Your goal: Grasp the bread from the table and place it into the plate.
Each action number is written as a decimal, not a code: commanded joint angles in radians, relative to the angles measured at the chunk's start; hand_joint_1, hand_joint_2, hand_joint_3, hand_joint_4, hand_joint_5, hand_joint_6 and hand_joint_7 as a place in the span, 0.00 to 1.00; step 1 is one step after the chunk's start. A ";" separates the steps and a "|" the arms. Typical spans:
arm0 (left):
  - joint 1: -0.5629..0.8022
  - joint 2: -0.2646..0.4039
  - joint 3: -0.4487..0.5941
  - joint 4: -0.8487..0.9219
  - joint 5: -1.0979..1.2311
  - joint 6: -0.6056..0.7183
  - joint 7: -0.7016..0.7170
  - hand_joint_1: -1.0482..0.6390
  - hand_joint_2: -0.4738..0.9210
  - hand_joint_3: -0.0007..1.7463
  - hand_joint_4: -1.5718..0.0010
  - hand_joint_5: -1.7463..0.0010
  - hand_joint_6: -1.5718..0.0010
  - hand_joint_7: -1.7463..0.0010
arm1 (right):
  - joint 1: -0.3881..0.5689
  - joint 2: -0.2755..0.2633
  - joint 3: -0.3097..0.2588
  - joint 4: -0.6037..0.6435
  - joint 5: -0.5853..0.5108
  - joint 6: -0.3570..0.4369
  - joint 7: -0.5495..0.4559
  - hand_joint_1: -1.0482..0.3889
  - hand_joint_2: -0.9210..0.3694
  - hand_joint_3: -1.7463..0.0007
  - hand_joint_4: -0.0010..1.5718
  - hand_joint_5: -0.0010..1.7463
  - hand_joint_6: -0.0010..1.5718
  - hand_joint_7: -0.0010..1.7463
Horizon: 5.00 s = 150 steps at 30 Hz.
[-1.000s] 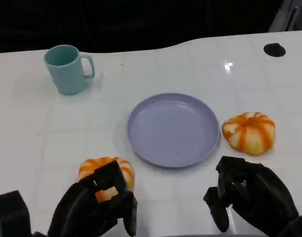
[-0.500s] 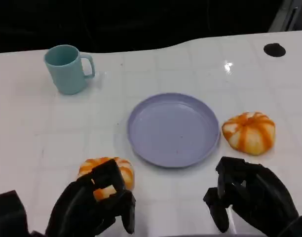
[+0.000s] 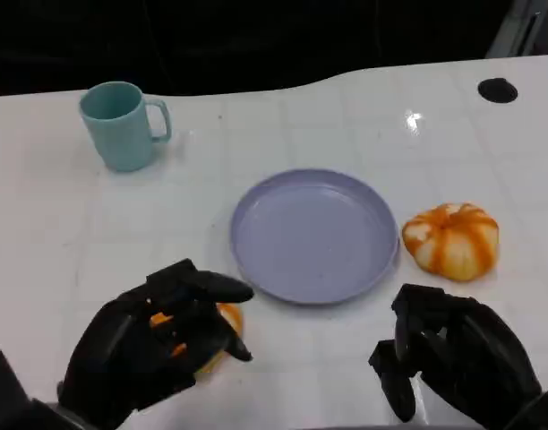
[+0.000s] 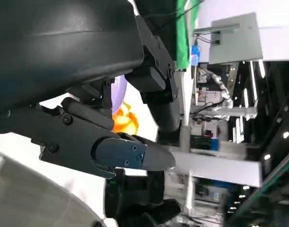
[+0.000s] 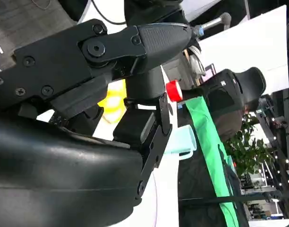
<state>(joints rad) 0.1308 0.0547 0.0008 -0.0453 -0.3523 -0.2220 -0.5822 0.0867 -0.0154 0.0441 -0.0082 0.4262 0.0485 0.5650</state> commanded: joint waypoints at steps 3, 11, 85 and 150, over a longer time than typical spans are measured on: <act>-0.027 0.103 0.015 0.006 0.160 -0.146 0.015 0.19 1.00 0.14 0.78 0.49 0.73 0.95 | 0.010 -0.002 -0.003 0.001 -0.017 -0.018 -0.014 0.06 0.00 0.83 0.76 0.93 0.66 0.84; -0.041 0.218 0.031 -0.072 0.409 -0.202 0.119 0.23 1.00 0.04 0.84 0.58 0.76 0.98 | 0.002 -0.004 -0.005 0.012 -0.013 -0.013 -0.008 0.06 0.00 0.81 0.76 0.95 0.67 0.85; -0.473 0.411 -0.488 0.556 1.312 -0.035 1.005 0.47 0.97 0.29 0.48 0.00 0.54 0.18 | 0.025 -0.010 -0.012 -0.043 0.002 0.015 -0.006 0.06 0.00 0.82 0.76 0.94 0.67 0.84; -0.933 0.113 -0.455 0.840 1.031 -0.103 0.614 0.45 0.89 0.27 0.55 0.13 0.45 0.65 | 0.061 -0.015 0.003 -0.079 0.003 0.018 -0.012 0.07 0.00 0.81 0.76 0.94 0.66 0.86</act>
<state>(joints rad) -0.7695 0.1656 -0.4515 0.7777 0.7010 -0.3295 0.0771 0.1372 -0.0204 0.0516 -0.0661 0.4214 0.0656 0.5529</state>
